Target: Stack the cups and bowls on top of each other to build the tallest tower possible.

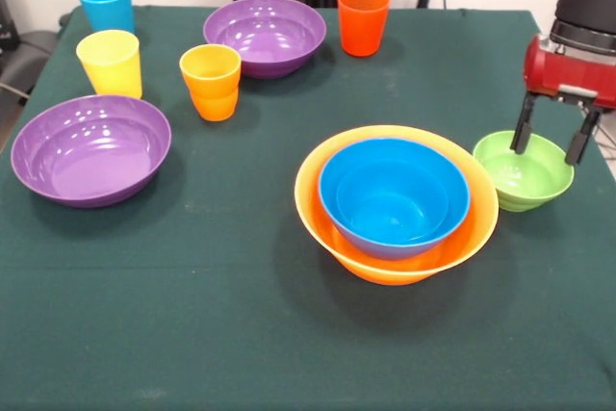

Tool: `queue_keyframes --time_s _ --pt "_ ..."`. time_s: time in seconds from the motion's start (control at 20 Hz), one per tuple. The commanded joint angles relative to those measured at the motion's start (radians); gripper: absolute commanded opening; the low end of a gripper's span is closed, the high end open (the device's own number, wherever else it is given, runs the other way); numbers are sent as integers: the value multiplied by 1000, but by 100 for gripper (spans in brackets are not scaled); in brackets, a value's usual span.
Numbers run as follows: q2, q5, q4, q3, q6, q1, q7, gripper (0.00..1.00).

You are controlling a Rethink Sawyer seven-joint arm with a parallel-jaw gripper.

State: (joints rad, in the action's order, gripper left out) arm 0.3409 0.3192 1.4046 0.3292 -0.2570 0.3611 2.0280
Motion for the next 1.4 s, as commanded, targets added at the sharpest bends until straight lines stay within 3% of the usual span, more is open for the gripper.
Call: queue_keyframes --time_s 0.05,0.5,1.05,1.25,1.4 --pt "-40 -10 12 -166 -7 -25 110 100" --pt "5 -38 89 -363 59 -143 63 100" --pt "7 -63 102 -391 86 -157 78 100" --pt "-7 -58 86 -375 95 -144 85 100" --pt "-28 -41 52 -319 84 -107 106 100"
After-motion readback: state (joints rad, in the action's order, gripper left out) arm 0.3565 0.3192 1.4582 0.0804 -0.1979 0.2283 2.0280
